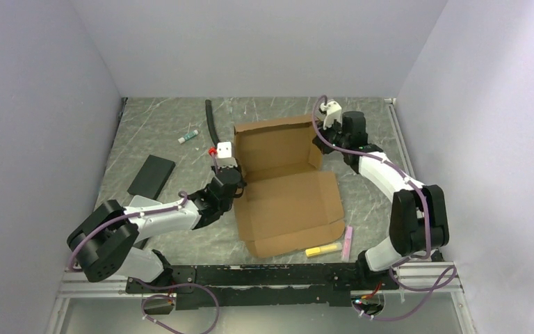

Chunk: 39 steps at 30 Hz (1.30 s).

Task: Fold the paper box

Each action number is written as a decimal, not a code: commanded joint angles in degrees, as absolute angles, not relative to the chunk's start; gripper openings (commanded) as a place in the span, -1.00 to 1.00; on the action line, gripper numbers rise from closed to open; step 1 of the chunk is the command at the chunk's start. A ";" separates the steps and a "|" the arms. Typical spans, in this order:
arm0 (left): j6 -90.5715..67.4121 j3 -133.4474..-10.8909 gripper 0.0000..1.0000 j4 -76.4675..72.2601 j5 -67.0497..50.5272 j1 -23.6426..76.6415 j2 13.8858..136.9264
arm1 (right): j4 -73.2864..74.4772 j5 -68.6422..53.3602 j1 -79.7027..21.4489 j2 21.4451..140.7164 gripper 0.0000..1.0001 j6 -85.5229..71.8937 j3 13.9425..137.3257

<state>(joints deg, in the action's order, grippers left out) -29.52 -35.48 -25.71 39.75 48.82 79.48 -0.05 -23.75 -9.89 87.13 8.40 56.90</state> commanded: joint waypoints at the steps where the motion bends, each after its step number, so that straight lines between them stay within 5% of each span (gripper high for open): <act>1: -39.81 -37.69 -1.00 -22.38 36.23 49.02 76.05 | -7.17 0.13 -13.72 86.50 -1.00 12.81 56.04; 11: -50.29 -42.86 -1.00 -11.79 31.72 49.02 75.73 | -4.21 9.11 -18.06 88.81 -1.00 18.08 58.09; 14: -51.11 -43.11 -1.00 -11.60 31.41 49.05 75.85 | -1.05 1.53 -17.88 89.48 -1.00 14.49 59.44; 20: -52.01 -42.24 -1.00 -9.84 33.68 49.10 74.95 | 3.29 -12.33 -15.85 88.91 -0.42 10.64 59.96; 39: -54.66 -45.01 -1.00 -3.91 36.50 49.10 77.08 | 0.45 -19.56 -9.02 84.19 -0.13 6.44 60.24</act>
